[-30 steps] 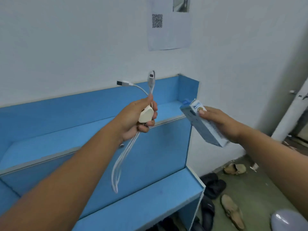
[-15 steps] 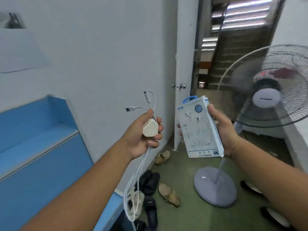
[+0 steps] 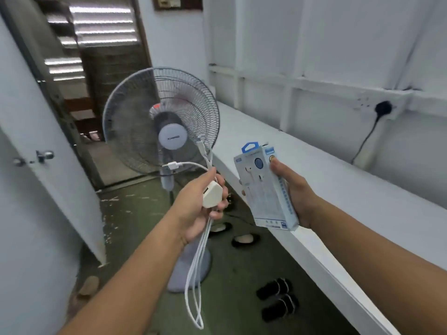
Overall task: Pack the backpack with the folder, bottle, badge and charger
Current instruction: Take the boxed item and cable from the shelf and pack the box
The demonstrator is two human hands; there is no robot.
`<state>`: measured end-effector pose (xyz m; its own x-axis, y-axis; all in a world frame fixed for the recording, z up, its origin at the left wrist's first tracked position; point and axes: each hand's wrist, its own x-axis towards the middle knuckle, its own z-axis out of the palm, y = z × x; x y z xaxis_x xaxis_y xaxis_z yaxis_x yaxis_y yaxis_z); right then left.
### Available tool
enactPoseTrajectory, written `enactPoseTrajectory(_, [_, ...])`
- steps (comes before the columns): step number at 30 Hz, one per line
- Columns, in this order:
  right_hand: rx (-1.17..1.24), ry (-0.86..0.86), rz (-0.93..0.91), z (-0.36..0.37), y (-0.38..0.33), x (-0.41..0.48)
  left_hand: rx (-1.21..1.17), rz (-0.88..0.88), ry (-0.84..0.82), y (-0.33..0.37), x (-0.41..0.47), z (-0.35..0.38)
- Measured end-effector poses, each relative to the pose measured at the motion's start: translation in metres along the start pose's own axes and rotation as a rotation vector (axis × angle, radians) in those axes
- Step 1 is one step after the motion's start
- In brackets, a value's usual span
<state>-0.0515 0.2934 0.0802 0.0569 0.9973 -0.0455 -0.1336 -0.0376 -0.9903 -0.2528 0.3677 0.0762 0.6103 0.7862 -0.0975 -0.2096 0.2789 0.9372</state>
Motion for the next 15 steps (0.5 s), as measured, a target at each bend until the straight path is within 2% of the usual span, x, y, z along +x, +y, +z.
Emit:
enactPoseTrajectory(7, [0.039, 0.414, -0.051, -0.062, 0.010, -0.098, 0.024, -0.146, -0.404, -0.038, 0.035, 0.094])
enactPoseTrajectory(15, [0.152, 0.826, -0.089, -0.105, 0.024, -0.248, 0.126, -0.285, -0.741, -0.092, 0.018, 0.227])
